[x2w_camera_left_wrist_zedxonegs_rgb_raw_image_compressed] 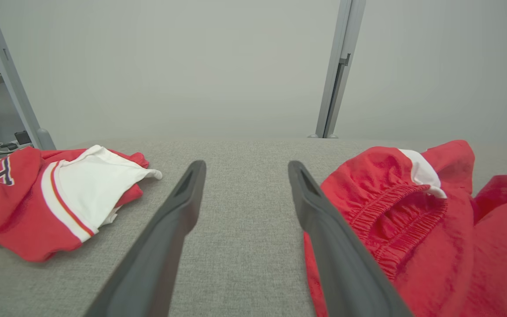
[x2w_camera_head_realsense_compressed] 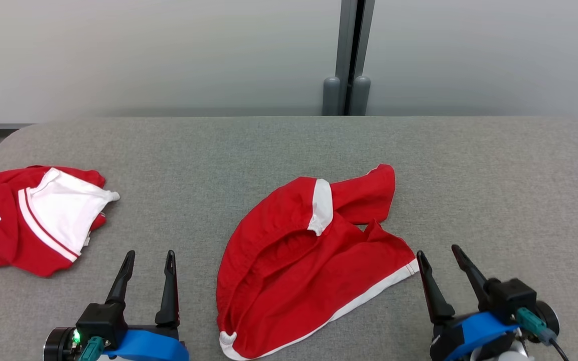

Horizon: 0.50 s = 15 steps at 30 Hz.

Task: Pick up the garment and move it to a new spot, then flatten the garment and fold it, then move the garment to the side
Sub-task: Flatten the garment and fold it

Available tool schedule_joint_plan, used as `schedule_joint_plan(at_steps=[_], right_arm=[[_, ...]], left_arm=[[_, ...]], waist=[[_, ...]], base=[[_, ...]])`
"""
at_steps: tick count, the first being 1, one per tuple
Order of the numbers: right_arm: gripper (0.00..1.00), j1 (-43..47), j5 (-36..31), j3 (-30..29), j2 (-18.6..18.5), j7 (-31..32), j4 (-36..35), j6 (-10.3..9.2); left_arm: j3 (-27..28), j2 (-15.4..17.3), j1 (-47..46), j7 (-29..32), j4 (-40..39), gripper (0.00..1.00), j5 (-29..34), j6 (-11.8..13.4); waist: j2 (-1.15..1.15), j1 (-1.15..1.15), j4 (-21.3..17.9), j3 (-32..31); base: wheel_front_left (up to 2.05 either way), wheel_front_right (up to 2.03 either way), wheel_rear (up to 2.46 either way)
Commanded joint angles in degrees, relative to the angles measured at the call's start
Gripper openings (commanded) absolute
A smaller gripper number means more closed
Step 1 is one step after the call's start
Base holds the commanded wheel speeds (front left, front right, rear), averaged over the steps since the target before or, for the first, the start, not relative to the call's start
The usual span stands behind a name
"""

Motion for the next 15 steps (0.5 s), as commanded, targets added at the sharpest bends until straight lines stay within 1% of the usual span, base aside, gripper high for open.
schedule_joint_plan(at_steps=[1,4,11,12,15], right_arm=[[1.0,-1.8,-0.4,-0.1,0.0,-0.2,1.0,0.03],[1.0,-4.6,-0.7,-0.2,-0.6,-0.2,3.6,0.03],[1.0,-9.8,-0.3,0.4,-1.6,-0.2,14.0,0.03],[1.0,-9.8,-0.3,0.4,-1.6,-0.2,14.0,0.03],[1.0,-11.5,0.2,0.4,-1.8,-0.2,18.1,0.03]], left_arm=[[0.2,0.0,-0.8,-0.2,-0.1,1.0,0.0,-0.2],[0.0,-0.1,-1.3,-0.2,-0.1,1.0,0.0,-0.3],[-1.1,-0.2,-2.7,-0.2,-0.1,1.0,-0.3,-0.5],[-1.1,-0.2,-2.7,-0.2,-0.1,1.0,-0.3,-0.5],[-1.4,-0.2,-3.5,-0.2,0.1,1.0,-0.4,-0.5]], waist=[[0.0,0.0,0.5,0.5],[0.0,0.0,1.2,1.3],[0.0,0.0,3.3,3.7],[0.0,0.0,3.3,3.7],[0.0,0.0,4.4,4.7]], base=[[0.0,0.0,0.0],[0.0,0.0,0.0],[0.0,0.0,0.0],[0.0,0.0,0.0],[0.0,0.0,0.0]])
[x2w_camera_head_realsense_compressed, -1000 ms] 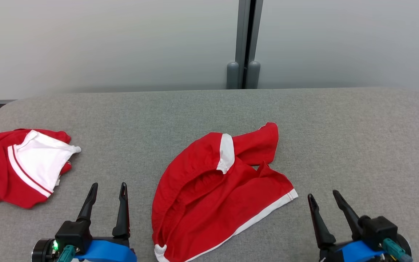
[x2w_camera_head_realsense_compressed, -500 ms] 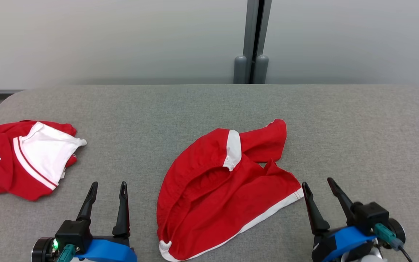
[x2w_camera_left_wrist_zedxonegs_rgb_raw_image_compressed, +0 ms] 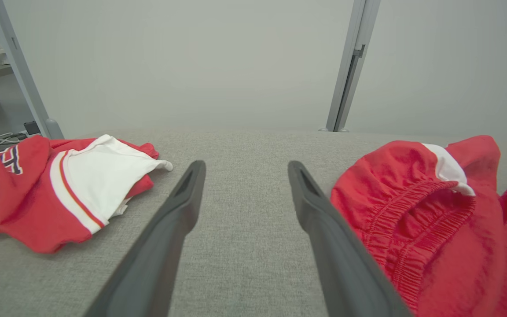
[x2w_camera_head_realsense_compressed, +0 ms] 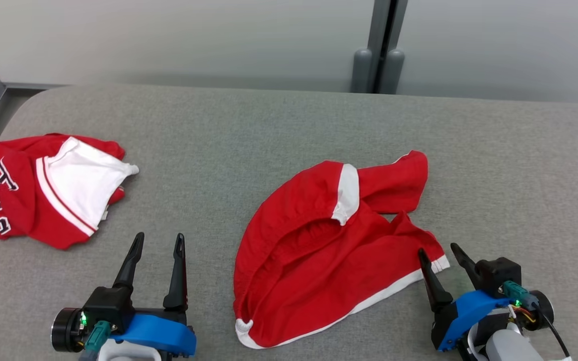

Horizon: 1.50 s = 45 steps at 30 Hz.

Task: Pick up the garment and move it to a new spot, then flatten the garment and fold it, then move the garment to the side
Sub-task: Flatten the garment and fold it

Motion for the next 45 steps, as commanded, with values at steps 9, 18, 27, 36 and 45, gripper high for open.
schedule_joint_plan(at_steps=[9,18,27,36,45], right_arm=[[1.0,-3.1,2.1,1.0,0.2,-0.1,8.4,0.03],[0.0,-4.0,5.5,3.2,0.8,-0.1,7.9,0.02],[0.0,2.4,8.4,1.8,0.3,-0.1,-1.1,0.02],[0.0,15.1,13.5,0.2,-0.7,-0.1,-9.0,0.02],[1.0,17.1,13.7,-0.9,-0.2,-0.1,-12.5,0.03]], left_arm=[[-0.2,-0.1,-1.4,-0.2,0.3,1.0,-0.3,-0.3],[-0.3,-0.2,-0.9,-0.2,0.5,1.0,-0.6,0.2],[-0.8,-0.2,0.5,-0.2,0.9,1.0,-1.4,0.5],[-1.4,-0.1,1.3,-0.2,1.0,1.0,-1.9,0.6],[-1.1,-0.1,2.5,-0.2,1.3,1.0,-1.6,0.3]], waist=[[0.0,0.0,2.1,1.8],[0.0,0.0,1.0,1.0],[0.0,0.0,-3.6,-1.0],[0.0,0.0,-6.0,-2.9],[0.0,0.0,-7.3,-4.5]], base=[[0.0,0.0,0.0],[0.0,0.0,0.0],[0.0,0.0,0.0],[0.0,0.0,0.0],[0.0,0.0,0.0]])
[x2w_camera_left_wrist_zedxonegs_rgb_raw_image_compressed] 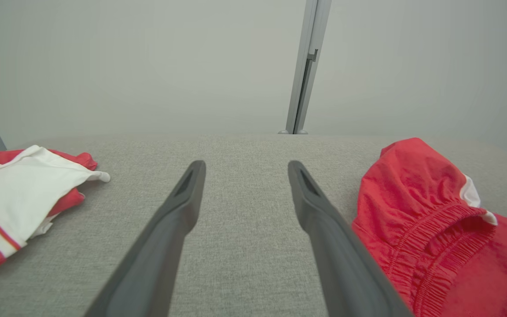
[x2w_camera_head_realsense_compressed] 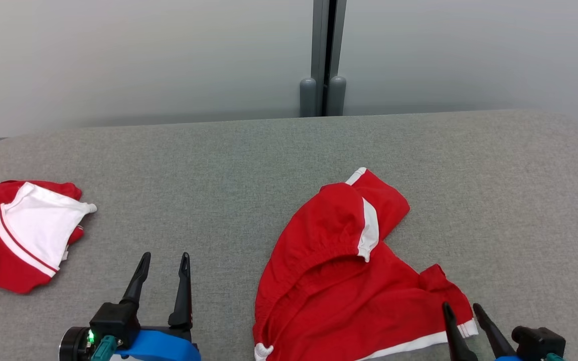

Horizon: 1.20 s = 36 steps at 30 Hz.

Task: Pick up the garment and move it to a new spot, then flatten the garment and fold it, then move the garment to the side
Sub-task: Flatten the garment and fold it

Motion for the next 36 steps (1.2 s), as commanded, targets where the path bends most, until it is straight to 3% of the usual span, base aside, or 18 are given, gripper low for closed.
schedule_joint_plan(at_steps=[1,5,16,23,36], right_arm=[[1.0,-0.1,-0.7,-0.8,0.0,0.0,-1.3,0.03],[1.0,0.0,-4.1,-2.9,0.5,0.0,-9.1,0.03],[1.0,1.9,-10.9,1.2,1.4,0.0,-21.9,0.03],[1.0,4.1,-14.0,1.9,1.8,-0.1,-20.1,0.03],[1.0,2.3,-13.4,1.3,1.9,-0.1,-18.2,0.03]], left_arm=[[0.2,0.0,0.3,-0.2,0.0,1.0,0.2,-0.3],[0.5,0.0,0.7,-0.2,-0.3,1.0,0.8,-0.4],[1.6,0.0,1.9,-0.2,-0.8,1.0,1.8,-0.4],[1.8,0.0,2.4,-0.2,-1.1,1.0,2.2,-0.4],[0.3,0.0,0.9,-0.2,-1.2,1.0,3.8,-0.6]], waist=[[0.0,0.01,0.0,-0.3],[0.0,0.01,0.4,-1.1],[0.0,0.01,1.8,-2.4],[0.0,0.01,2.7,-2.5],[0.0,0.01,2.3,-1.9]], base=[[0.0,0.0,0.0],[0.0,0.0,0.0],[0.0,0.0,0.0],[0.0,0.0,0.0],[0.0,0.0,0.0]])
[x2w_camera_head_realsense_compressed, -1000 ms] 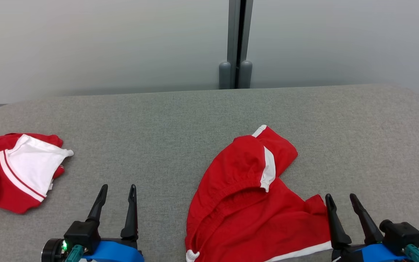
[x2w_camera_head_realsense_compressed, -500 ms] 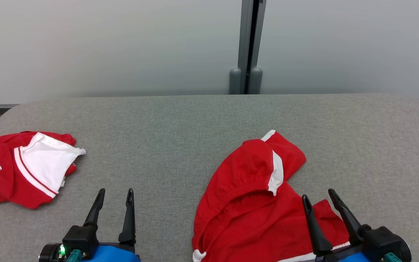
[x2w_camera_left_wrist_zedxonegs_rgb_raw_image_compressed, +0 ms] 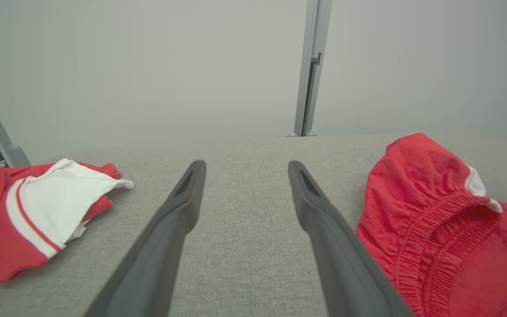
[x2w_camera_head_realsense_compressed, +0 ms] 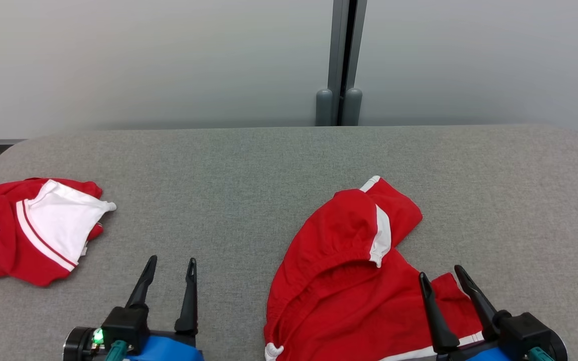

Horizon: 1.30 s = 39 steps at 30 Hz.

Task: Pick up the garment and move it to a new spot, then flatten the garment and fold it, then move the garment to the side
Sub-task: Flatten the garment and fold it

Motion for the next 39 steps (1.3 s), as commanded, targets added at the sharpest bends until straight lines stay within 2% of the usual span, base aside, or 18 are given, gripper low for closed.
schedule_joint_plan(at_steps=[1,6,13,20,25,33,39], right_arm=[[1.0,-0.6,0.4,0.0,0.1,0.0,0.1,0.03],[1.0,-1.7,1.0,0.3,0.1,0.0,0.4,0.03],[1.0,-3.2,1.5,-0.3,0.0,0.0,-0.3,0.03],[1.0,-3.1,1.9,-1.5,0.0,0.0,-0.7,0.03],[1.0,-4.3,2.2,-0.7,0.0,0.0,-0.4,0.03],[1.0,-6.2,2.3,0.3,0.0,0.0,-0.8,0.03],[1.0,-6.4,2.8,0.4,0.0,0.0,-1.2,0.03]], left_arm=[[-0.5,0.0,-1.2,-0.2,-0.2,1.0,0.3,-0.3],[-6.2,0.0,-4.5,-0.2,0.7,1.0,0.8,-0.7],[-17.1,0.0,-9.9,-0.2,4.1,1.0,0.5,-0.9],[-26.5,1.7,-12.3,-0.2,8.6,1.0,-1.4,-0.9],[-32.3,1.7,-14.9,-0.2,12.5,1.0,-3.7,-0.9],[-38.9,0.9,-21.1,-0.2,20.3,1.0,-8.7,-0.9],[-39.4,0.4,-25.5,-0.2,25.9,1.0,-12.2,-0.9]], waist=[[0.0,0.0,0.0,0.1],[0.0,0.0,-0.7,1.0],[0.0,0.0,-3.5,2.8],[0.0,0.0,-5.1,4.1],[0.0,0.0,-6.3,4.8],[0.0,0.0,-10.7,6.7],[0.0,0.0,-13.4,8.6]], base=[[0.0,0.0,0.0],[0.0,0.0,0.0],[0.0,0.0,0.0],[0.0,0.0,0.0],[0.0,0.0,0.0],[0.0,0.0,0.0],[0.0,0.0,0.0]])
